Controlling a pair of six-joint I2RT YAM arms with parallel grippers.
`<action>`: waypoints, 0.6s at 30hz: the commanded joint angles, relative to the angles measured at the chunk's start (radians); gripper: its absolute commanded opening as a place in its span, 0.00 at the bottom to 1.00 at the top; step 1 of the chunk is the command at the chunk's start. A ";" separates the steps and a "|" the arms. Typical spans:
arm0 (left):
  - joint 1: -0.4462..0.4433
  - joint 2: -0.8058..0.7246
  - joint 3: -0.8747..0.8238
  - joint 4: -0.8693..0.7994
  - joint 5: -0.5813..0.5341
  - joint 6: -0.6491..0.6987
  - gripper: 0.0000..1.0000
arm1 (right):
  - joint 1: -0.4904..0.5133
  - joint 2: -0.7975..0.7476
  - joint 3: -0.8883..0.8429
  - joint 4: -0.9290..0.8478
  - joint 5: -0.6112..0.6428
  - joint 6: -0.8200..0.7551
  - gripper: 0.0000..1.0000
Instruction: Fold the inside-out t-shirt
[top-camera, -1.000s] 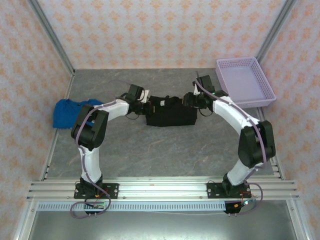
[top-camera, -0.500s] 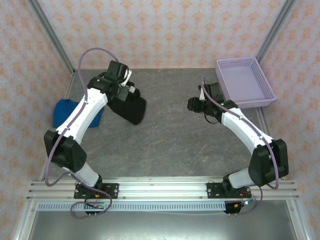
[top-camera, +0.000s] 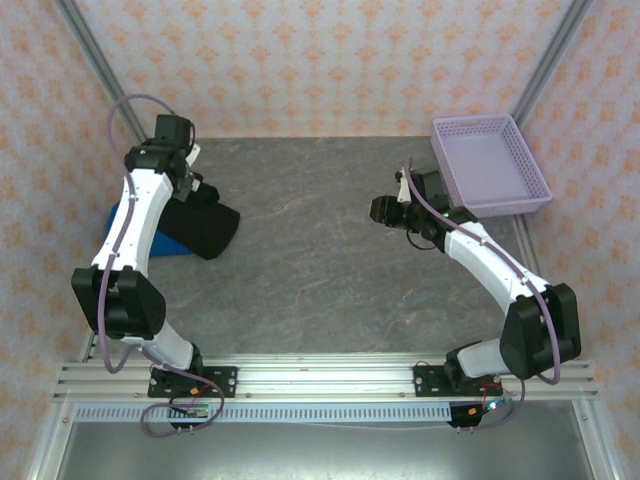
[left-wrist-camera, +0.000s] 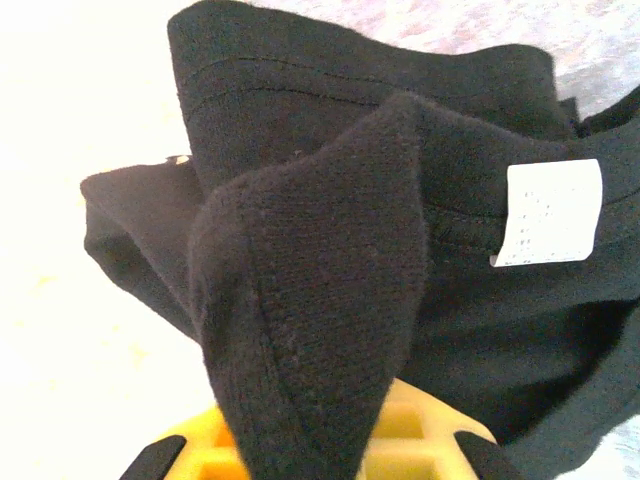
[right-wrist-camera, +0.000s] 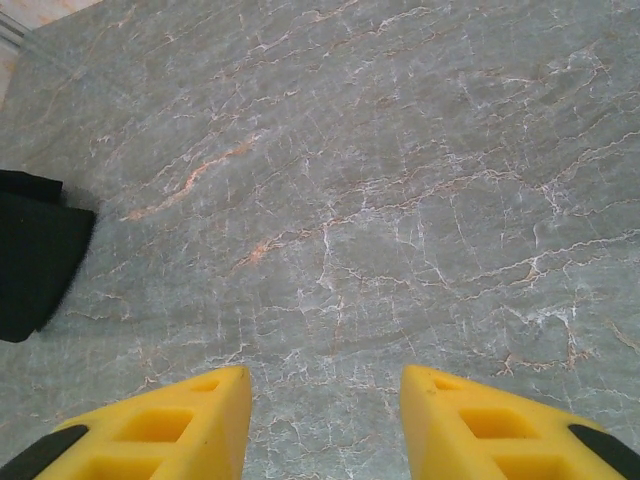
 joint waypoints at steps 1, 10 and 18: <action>0.041 0.030 0.008 0.070 -0.131 0.041 0.00 | -0.006 0.003 0.003 0.011 -0.013 0.005 0.44; 0.192 0.169 0.056 0.146 -0.247 0.007 0.00 | -0.005 0.047 0.016 -0.003 -0.010 -0.001 0.44; 0.264 0.446 0.234 0.098 -0.335 -0.089 0.02 | -0.003 0.081 0.026 -0.027 -0.005 -0.007 0.44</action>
